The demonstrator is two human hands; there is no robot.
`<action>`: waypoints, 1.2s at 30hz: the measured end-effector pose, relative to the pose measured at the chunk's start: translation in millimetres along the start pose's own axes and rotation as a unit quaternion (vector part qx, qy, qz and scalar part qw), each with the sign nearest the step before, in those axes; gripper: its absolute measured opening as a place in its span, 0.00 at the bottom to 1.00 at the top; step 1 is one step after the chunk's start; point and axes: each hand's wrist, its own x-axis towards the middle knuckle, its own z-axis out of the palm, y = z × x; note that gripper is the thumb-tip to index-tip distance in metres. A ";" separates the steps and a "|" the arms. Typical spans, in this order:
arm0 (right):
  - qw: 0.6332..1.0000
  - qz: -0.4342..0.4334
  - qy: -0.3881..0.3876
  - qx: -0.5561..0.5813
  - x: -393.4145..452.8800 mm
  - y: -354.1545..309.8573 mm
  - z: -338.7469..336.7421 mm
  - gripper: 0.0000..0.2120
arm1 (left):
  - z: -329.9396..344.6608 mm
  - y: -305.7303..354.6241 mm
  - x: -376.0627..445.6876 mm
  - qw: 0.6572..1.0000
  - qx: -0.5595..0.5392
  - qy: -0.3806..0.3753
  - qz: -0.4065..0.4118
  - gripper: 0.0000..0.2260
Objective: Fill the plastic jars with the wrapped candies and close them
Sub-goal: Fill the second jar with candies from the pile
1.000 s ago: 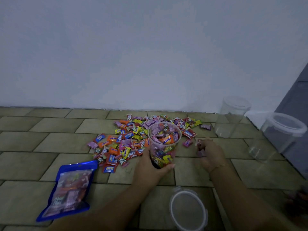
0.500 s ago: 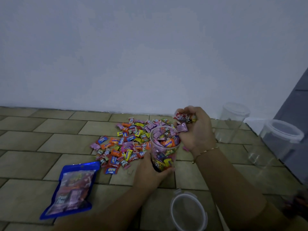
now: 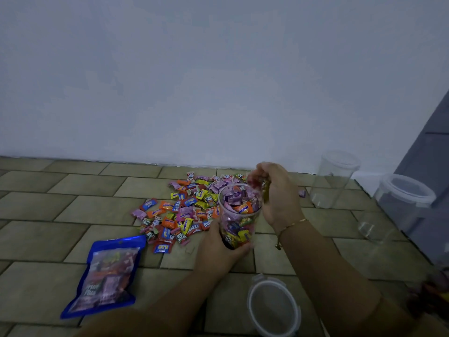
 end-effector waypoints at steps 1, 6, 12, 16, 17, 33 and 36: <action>1.000 -0.003 0.002 -0.027 0.1 1.0 -0.9 0.10 | -0.3 0.8 -0.1 1.000 -0.001 -0.002 0.000 0.38; 0.998 -0.001 -0.010 -0.067 0.5 2.0 -0.6 0.10 | -1.9 4.7 -0.3 1.000 -0.007 -0.007 -0.004 0.37; 0.992 0.040 -0.073 -0.092 11.8 -3.5 -10.7 0.11 | -1.2 2.8 -0.3 1.000 0.001 -0.003 -0.002 0.36; 0.986 0.048 -0.018 -0.159 36.2 4.8 -38.9 0.07 | -1.5 2.3 0.6 1.000 -0.009 -0.003 -0.004 0.36; 0.978 0.048 0.000 -0.201 40.9 11.3 -48.7 0.07 | -1.3 1.4 1.0 1.000 -0.009 -0.004 -0.005 0.37; 0.595 -0.033 -0.188 -0.780 83.4 94.3 -107.5 0.35 | 1.5 -1.0 3.8 1.000 0.009 -0.002 -0.013 0.39; 0.560 -0.037 -0.223 -0.797 87.8 101.1 -109.2 0.34 | 1.4 -1.4 4.2 1.000 0.013 -0.002 -0.011 0.38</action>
